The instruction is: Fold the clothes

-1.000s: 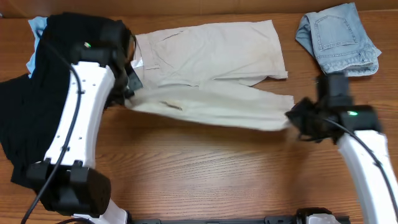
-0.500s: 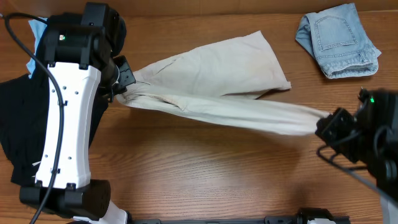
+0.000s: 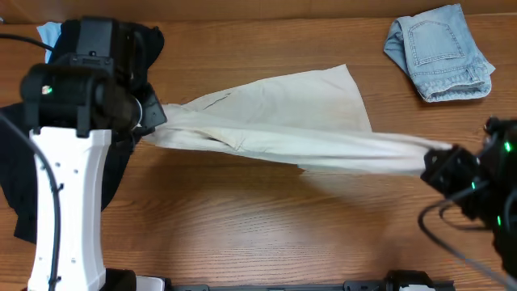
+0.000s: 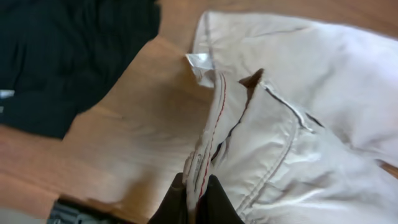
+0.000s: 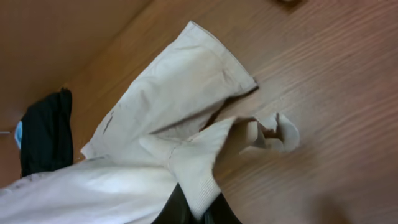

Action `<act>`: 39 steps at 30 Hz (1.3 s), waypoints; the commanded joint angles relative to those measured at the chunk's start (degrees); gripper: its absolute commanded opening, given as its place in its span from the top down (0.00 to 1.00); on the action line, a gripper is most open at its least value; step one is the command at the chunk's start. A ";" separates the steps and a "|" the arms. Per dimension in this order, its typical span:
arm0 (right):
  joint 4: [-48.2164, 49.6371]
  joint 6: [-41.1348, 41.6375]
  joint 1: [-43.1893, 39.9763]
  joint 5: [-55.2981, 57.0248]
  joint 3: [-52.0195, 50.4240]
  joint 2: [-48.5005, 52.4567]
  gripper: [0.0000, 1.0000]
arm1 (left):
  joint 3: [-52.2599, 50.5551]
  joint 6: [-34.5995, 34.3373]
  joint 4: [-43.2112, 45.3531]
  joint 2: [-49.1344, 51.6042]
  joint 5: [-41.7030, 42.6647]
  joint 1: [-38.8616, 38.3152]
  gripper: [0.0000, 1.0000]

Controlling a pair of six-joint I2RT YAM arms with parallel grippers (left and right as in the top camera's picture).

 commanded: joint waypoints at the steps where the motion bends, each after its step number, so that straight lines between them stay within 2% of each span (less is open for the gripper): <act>1: 2.29 -3.37 -1.68 6.25 0.98 7.65 0.96 | -6.91 -6.21 2.51 1.51 -12.87 1.18 0.96; 7: 6.60 -4.96 -1.53 5.35 0.98 20.74 0.96 | -17.20 -12.35 15.10 2.47 -15.37 1.55 0.96; 12: 11.28 -6.10 -1.53 4.48 0.98 30.03 0.96 | -24.09 -12.83 28.44 5.35 -12.50 1.51 0.96; 23: 24.28 -9.64 -0.79 -0.92 0.98 45.03 0.96 | -25.70 -12.81 44.06 15.93 -12.81 1.51 0.95; 25: 28.00 -9.62 -0.02 -1.01 0.98 46.80 0.91 | -25.70 -12.83 46.95 17.25 -12.81 1.51 0.92; 26: 30.23 -9.62 0.46 -1.01 0.98 47.65 0.78 | -25.70 -12.83 48.13 17.84 -12.81 1.51 0.87; 27: 31.85 -9.62 0.90 -1.03 0.98 48.19 0.57 | -25.70 -12.81 49.53 18.21 -12.81 1.51 0.69; 28: 34.42 -9.60 1.51 -1.03 0.96 49.00 0.31 | -25.70 -12.81 51.34 18.60 -12.81 1.51 0.34; 29: 37.11 -9.62 2.12 -1.01 0.98 49.75 0.14 | -25.70 -12.72 53.09 18.86 -12.92 1.51 0.09; 30: 39.34 -9.64 2.64 -1.01 0.96 50.29 0.04 | -25.70 -12.33 54.77 18.86 -13.07 1.51 0.00; 31: 41.70 -9.94 3.21 -1.03 0.98 50.71 0.00 | -25.68 -11.80 56.57 18.86 -13.05 1.51 0.00; 35: 45.81 -12.50 4.20 -1.03 1.27 50.77 0.00 | -22.34 -7.54 59.08 18.69 -11.39 1.57 0.00; 36: 44.54 -12.66 4.22 -1.55 2.16 50.42 0.00 | -19.15 -4.24 57.31 18.69 -9.18 1.57 0.00; 39: 39.43 -12.66 4.22 -3.96 4.04 49.66 0.00 | -13.22 0.00 51.23 18.69 -5.55 1.57 0.00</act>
